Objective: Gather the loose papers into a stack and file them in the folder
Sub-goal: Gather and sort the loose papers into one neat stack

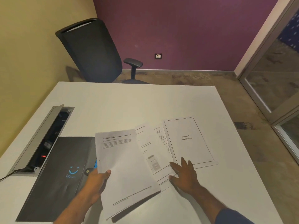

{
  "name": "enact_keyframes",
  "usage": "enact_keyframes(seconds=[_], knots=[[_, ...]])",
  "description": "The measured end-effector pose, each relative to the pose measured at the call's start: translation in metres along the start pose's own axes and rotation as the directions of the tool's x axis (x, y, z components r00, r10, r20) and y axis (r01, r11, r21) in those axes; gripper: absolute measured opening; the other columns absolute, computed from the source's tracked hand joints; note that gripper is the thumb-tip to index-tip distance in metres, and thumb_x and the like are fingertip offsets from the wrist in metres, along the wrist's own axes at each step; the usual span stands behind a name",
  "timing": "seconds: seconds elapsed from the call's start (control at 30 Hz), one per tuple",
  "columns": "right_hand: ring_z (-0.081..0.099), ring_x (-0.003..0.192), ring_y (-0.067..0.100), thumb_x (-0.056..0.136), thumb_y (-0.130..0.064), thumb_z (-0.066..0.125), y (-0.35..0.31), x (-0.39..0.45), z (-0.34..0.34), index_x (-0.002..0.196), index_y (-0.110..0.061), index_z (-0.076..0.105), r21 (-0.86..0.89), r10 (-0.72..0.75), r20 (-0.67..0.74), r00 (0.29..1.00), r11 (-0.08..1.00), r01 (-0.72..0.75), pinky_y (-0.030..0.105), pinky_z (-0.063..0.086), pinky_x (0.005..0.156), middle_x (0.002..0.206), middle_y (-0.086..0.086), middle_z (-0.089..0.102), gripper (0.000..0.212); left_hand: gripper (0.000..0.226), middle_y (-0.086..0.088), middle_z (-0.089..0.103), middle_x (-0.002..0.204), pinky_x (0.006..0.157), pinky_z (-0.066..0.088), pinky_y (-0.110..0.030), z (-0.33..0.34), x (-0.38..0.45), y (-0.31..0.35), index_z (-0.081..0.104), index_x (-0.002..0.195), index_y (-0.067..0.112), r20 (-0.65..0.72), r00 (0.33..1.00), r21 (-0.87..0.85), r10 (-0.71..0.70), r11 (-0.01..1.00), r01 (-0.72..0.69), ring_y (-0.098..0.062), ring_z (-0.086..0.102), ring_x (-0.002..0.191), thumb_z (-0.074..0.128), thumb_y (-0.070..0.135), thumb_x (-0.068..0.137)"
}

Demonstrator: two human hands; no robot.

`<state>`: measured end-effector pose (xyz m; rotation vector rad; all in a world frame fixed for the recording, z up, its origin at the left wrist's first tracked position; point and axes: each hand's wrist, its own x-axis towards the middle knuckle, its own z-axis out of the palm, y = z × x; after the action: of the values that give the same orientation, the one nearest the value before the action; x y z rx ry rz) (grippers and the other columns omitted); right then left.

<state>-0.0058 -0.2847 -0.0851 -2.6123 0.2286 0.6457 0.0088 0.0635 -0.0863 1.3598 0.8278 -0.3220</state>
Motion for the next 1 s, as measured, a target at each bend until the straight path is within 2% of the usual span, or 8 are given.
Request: enact_keyframes(seconds=[0.17,0.27,0.37,0.53,0.67,0.77,0.9,1.0], knots=[[-0.006,0.149,0.043,0.088,-0.065,0.04,0.006,0.003,0.02,0.154,-0.039,0.009,-0.249,0.007,0.136,0.991,0.968,0.027,0.049,0.014,0.118,0.165,0.01,-0.007,0.077,0.042,-0.021,0.062,0.132,0.112,0.039,-0.05,0.001,0.001,-0.004,0.047,0.14,-0.003,0.008,1.0,0.027,-0.023,0.999,0.023,-0.039,0.06,0.119,0.051,-0.007,0.098],[0.021,0.145,0.036,0.093,-0.052,0.04,0.004,0.004,0.017,0.149,-0.026,0.028,-0.305,-0.031,0.029,0.999,0.952,0.038,0.045,0.022,0.114,0.161,0.004,0.02,0.063,0.043,-0.023,0.06,0.134,0.114,0.037,-0.05,0.0,0.003,-0.005,0.046,0.141,-0.005,-0.003,1.0,0.035,-0.025,0.999,0.025,-0.04,0.058,0.121,0.051,-0.007,0.098],[0.049,0.116,0.023,0.094,-0.04,0.043,0.001,0.007,0.006,0.123,-0.024,0.053,-0.348,-0.103,-0.131,0.986,0.936,0.051,0.037,0.035,0.098,0.126,-0.004,0.055,0.034,0.044,-0.021,0.06,0.136,0.112,0.038,-0.046,-0.002,0.003,-0.006,0.045,0.142,-0.003,-0.004,1.0,0.037,-0.016,0.999,0.016,-0.038,0.059,0.119,0.05,-0.007,0.098],[0.049,0.103,0.021,0.094,-0.032,0.042,-0.008,0.017,-0.003,0.1,-0.025,0.062,-0.406,-0.106,-0.211,0.972,0.914,0.011,0.034,0.039,0.087,0.106,-0.005,0.058,0.022,0.043,-0.018,0.061,0.134,0.107,0.04,-0.038,-0.005,-0.001,-0.008,0.048,0.14,-0.002,-0.009,1.0,0.032,-0.01,0.999,0.011,-0.033,0.06,0.116,0.05,-0.008,0.098],[0.05,0.105,0.022,0.092,-0.03,0.051,-0.025,0.033,-0.003,0.104,-0.02,0.065,-0.238,-0.212,-0.192,0.958,0.957,0.164,0.034,0.043,0.087,0.107,-0.002,0.058,0.02,0.042,-0.018,0.062,0.132,0.102,0.042,-0.036,-0.006,-0.005,-0.009,0.047,0.14,-0.002,-0.007,1.0,0.035,-0.021,0.999,0.021,-0.033,0.061,0.113,0.051,-0.007,0.098],[0.045,0.118,0.023,0.088,-0.033,0.06,-0.037,0.045,-0.004,0.121,-0.015,0.054,-0.055,-0.206,-0.074,0.976,0.978,0.202,0.034,0.044,0.092,0.119,0.0,0.053,0.037,0.043,-0.018,0.062,0.132,0.102,0.042,-0.036,-0.006,-0.006,-0.008,0.048,0.141,-0.001,-0.012,1.0,0.038,-0.026,0.999,0.026,-0.033,0.061,0.114,0.051,-0.006,0.098],[0.039,0.126,0.025,0.074,-0.051,0.075,-0.053,0.059,-0.006,0.136,-0.014,0.035,-0.095,0.01,-0.071,0.997,0.995,-0.017,0.04,0.046,0.094,0.135,0.002,0.041,0.083,0.042,-0.014,0.065,0.124,0.098,0.042,-0.033,-0.005,-0.009,-0.005,0.05,0.14,0.002,0.0,0.999,0.065,-0.036,0.997,0.036,-0.027,0.062,0.107,0.051,-0.005,0.099],[0.042,0.125,0.024,0.064,-0.052,0.083,-0.062,0.069,-0.007,0.133,-0.014,0.037,-0.128,0.163,-0.044,0.986,0.978,-0.168,0.041,0.046,0.093,0.131,0.004,0.042,0.091,0.041,-0.013,0.066,0.123,0.098,0.041,-0.033,-0.005,-0.008,-0.006,0.05,0.139,0.002,0.004,0.999,0.078,-0.046,0.996,0.045,-0.025,0.062,0.105,0.051,-0.006,0.098]])
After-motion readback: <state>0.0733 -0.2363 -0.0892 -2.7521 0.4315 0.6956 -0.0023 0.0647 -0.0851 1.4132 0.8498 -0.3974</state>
